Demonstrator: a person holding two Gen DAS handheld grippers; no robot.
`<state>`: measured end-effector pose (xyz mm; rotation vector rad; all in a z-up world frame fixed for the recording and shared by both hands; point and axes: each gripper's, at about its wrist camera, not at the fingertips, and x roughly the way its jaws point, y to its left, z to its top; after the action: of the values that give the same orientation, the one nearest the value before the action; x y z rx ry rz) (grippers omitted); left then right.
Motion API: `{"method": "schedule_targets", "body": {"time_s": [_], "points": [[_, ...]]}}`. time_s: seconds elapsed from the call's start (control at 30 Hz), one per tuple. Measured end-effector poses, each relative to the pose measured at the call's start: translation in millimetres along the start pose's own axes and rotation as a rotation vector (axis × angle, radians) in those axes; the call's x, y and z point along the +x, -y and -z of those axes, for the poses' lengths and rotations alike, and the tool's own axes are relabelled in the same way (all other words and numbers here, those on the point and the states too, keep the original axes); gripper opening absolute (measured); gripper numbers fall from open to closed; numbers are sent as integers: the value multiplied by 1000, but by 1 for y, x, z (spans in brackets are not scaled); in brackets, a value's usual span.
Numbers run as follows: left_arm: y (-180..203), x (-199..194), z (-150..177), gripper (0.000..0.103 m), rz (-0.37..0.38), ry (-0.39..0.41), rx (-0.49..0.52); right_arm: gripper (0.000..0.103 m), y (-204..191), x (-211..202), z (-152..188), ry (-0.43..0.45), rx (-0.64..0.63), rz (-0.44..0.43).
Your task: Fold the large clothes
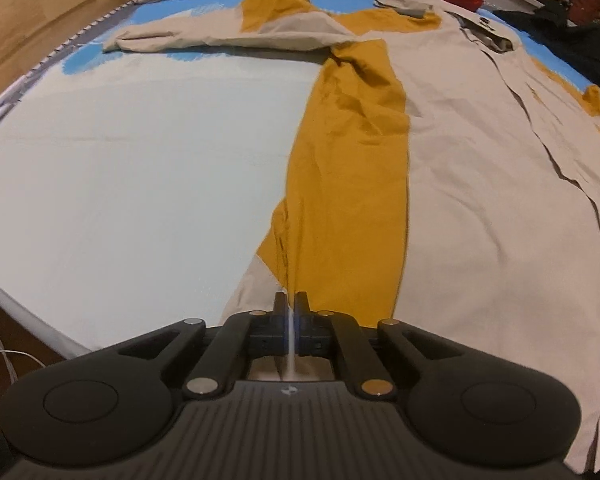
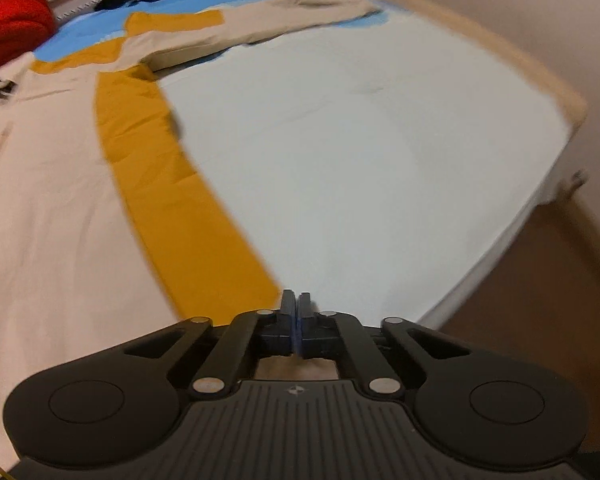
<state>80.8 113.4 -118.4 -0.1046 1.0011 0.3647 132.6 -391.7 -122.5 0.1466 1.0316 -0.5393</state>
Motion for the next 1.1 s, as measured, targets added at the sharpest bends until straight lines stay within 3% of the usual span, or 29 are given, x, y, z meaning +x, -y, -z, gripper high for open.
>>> {"method": "schedule_targets", "body": {"time_s": [0.03, 0.07, 0.1, 0.17, 0.2, 0.23, 0.3, 0.33, 0.53, 0.73, 0.83, 0.93, 1.1], "points": [[2, -5, -3, 15, -11, 16, -1, 0, 7, 0, -2, -1, 32, 10], [4, -12, -8, 26, -20, 43, 0, 1, 11, -2, -4, 4, 64, -13], [7, -22, -9, 45, -17, 82, 6, 3, 13, -9, -6, 32, 83, -49], [17, -48, -10, 71, 4, 181, 27, 3, 9, -39, -7, 158, 70, -132], [23, -61, -10, 77, 13, 227, 41, 11, 5, -56, -8, 219, 48, -192], [30, -75, -9, 77, 30, 271, 60, 18, 0, -75, -7, 271, 19, -266], [41, -99, -7, 77, 71, 319, 86, 48, -10, -112, -2, 359, -51, -387], [46, -108, -8, 77, 88, 335, 93, 50, -15, -129, 0, 395, -87, -422], [66, -167, 2, 81, 163, 390, 124, 57, -22, -202, 23, 494, -177, -565], [63, -210, 34, 83, 223, 423, 124, 61, -25, -245, 68, 555, -200, -562], [64, -207, 53, 83, 279, 416, 134, 61, -27, -247, 91, 560, -216, -548], [79, -192, 56, 80, 230, 384, 197, 61, -46, -244, 107, 520, -259, -535], [81, -180, 46, 80, 261, 418, 233, 61, -60, -235, 107, 491, -274, -521]]}}
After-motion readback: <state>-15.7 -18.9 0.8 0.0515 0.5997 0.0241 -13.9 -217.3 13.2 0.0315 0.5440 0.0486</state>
